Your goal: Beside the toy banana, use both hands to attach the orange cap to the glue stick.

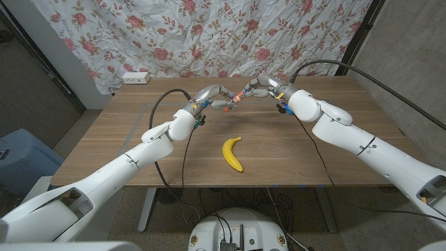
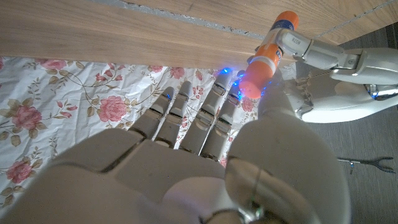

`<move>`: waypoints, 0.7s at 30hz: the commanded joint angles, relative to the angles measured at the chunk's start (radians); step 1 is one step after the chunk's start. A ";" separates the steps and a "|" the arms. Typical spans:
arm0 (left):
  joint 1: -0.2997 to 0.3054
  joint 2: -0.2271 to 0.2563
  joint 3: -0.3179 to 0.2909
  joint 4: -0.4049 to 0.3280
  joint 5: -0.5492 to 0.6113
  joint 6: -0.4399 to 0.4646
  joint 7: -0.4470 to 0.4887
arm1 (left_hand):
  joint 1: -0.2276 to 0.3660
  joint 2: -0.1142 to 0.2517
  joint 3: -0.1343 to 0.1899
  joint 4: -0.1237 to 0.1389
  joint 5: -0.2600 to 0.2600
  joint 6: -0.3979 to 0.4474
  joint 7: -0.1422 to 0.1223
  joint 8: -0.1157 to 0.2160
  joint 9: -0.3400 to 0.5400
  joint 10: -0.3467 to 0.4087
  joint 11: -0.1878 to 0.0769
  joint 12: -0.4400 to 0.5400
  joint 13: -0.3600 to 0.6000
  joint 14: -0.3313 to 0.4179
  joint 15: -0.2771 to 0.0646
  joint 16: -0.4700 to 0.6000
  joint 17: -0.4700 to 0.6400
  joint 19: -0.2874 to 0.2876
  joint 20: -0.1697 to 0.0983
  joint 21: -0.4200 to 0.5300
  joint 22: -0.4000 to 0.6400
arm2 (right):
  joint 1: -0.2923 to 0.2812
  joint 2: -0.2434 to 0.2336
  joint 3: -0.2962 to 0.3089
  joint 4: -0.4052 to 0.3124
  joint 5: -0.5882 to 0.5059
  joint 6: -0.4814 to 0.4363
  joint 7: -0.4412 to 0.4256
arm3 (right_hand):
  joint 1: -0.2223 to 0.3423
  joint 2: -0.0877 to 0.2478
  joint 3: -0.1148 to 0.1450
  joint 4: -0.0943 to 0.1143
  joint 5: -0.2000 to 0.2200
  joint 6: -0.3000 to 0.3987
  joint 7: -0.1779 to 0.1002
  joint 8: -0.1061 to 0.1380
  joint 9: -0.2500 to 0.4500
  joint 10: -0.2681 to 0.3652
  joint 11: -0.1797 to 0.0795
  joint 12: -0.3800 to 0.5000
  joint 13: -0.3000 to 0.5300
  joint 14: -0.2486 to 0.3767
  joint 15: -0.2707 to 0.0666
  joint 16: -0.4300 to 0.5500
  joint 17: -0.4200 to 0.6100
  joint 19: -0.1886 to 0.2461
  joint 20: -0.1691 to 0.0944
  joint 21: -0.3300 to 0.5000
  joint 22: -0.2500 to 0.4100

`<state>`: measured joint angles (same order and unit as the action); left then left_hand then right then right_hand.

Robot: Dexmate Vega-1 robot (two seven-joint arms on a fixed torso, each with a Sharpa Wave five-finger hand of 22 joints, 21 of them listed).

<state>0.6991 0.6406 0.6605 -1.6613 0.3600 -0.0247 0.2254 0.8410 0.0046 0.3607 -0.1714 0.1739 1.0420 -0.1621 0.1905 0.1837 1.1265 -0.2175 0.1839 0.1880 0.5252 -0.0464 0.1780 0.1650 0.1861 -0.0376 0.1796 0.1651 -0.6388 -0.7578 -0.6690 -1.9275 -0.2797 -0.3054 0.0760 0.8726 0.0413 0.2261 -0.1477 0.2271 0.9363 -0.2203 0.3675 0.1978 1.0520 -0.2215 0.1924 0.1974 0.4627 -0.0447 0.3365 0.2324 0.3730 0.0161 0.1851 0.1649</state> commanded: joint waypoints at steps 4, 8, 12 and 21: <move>0.010 0.003 -0.004 -0.009 0.005 -0.003 0.011 | 0.001 0.030 0.011 0.003 0.006 0.101 0.011 0.011 0.005 0.006 -0.006 0.008 0.002 -0.005 -0.132 0.004 0.003 0.000 -0.034 0.007 0.002 | -0.011 -0.003 0.000 -0.019 0.001 -0.018 0.003 | 0.007 -0.001 -0.006 0.000 -0.002 0.008 -0.002 0.002 0.001 0.002 0.000 0.002 0.005 0.008 -0.125 0.005 0.002 0.004 0.003 0.003 0.003; 0.010 0.003 -0.005 -0.008 0.005 -0.007 0.013 | 0.001 0.030 0.011 0.004 0.006 0.102 0.010 0.011 0.005 0.006 -0.006 0.008 0.002 -0.004 -0.132 0.004 0.003 0.000 -0.034 0.007 0.002 | -0.012 -0.003 -0.001 -0.021 0.004 -0.024 0.007 | 0.006 -0.005 -0.008 -0.001 -0.002 0.004 -0.002 -0.001 0.001 -0.001 0.001 0.000 0.005 0.007 -0.124 0.004 0.001 0.005 0.005 0.004 0.003; 0.009 0.003 -0.006 -0.008 0.006 -0.008 0.011 | 0.001 0.031 0.011 0.004 0.006 0.101 0.011 0.011 0.005 0.006 -0.006 0.008 0.002 -0.004 -0.131 0.004 0.003 0.000 -0.033 0.007 0.002 | -0.013 -0.006 0.000 -0.023 0.010 -0.028 0.012 | 0.004 -0.012 -0.012 -0.001 -0.001 -0.013 -0.002 -0.010 0.000 -0.011 0.001 -0.003 0.004 0.002 -0.123 0.001 0.001 0.004 0.008 0.003 0.003; 0.003 0.002 -0.005 -0.002 0.008 -0.012 0.008 | 0.001 0.031 0.011 0.004 0.006 0.101 0.011 0.011 0.005 0.005 -0.006 0.008 0.002 -0.004 -0.131 0.004 0.003 0.000 -0.034 0.007 0.002 | -0.008 -0.015 0.004 -0.017 0.030 -0.014 0.028 | -0.018 -0.045 -0.035 0.003 0.007 -0.077 0.000 -0.049 -0.003 -0.081 0.003 -0.013 0.003 -0.029 -0.107 -0.017 -0.003 -0.010 0.025 0.000 0.003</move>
<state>0.7065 0.6427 0.6564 -1.6694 0.3648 -0.0286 0.2345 0.8410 0.0046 0.3608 -0.1715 0.1729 1.0421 -0.1621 0.1905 0.1837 1.1287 -0.2197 0.1858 0.1885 0.5252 -0.0464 0.1780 0.1650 0.1861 -0.0376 0.1796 0.1651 -0.6490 -0.7627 -0.6697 -1.9463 -0.2672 -0.3256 0.0900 0.8553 0.0104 0.1974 -0.1436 0.2275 0.8727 -0.2217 0.3267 0.1951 0.9833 -0.2179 0.1808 0.1974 0.4391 -0.0463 0.3267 0.2281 0.3603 0.0288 0.1851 0.1649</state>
